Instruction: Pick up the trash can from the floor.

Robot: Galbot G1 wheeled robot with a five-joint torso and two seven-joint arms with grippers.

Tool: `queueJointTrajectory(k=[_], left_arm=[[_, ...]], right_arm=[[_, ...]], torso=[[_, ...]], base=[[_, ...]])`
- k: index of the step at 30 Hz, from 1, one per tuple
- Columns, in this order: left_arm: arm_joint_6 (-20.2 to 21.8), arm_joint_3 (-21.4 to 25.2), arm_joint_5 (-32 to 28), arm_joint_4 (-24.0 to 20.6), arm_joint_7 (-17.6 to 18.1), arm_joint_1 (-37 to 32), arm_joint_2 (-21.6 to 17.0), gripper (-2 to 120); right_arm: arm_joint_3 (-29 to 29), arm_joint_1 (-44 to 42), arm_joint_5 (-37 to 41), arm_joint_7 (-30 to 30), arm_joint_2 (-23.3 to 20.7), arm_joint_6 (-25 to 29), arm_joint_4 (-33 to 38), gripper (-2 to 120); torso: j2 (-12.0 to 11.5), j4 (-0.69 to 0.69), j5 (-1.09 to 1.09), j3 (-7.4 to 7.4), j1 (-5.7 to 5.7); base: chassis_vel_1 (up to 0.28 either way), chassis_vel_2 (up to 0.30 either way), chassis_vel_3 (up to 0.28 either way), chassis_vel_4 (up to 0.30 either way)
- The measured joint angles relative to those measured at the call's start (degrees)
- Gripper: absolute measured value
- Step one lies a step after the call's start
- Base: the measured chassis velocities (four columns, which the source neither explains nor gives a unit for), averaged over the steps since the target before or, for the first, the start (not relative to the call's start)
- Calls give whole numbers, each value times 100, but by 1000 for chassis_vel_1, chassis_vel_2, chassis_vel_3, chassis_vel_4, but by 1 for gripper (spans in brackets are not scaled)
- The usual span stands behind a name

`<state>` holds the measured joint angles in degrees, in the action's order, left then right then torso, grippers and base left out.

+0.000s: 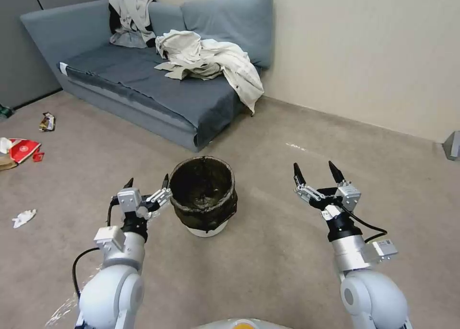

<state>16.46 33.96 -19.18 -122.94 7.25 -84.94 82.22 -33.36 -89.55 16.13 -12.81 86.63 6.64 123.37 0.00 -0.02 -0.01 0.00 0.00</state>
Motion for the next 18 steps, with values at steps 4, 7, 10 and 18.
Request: queueJointTrajectory(k=[4,7,10,18], left_arm=[[585,-46,-520,419,466,443,-262,100],[836,-129,-873,699,662,713,-397,100],[1110,-264,-1290,1059,781,1067,-551,100],[1785,-624,-1885,1739,1153,1769,-756,95]], right_arm=[[37,58,19,-2,-50,-33,-8,100],[30,56,25,-2,-58,-43,-9,100],[-6,52,29,-2,-68,-69,-2,100],[-59,68,23,16,-31,-94,-28,100]], torso=[[0,3,1,0,0],[0,2,0,0,0],[0,1,0,0,0],[0,1,1,0,0]], base=[[0,0,0,0],[0,0,0,0],[0,0,0,0],[0,0,0,0]])
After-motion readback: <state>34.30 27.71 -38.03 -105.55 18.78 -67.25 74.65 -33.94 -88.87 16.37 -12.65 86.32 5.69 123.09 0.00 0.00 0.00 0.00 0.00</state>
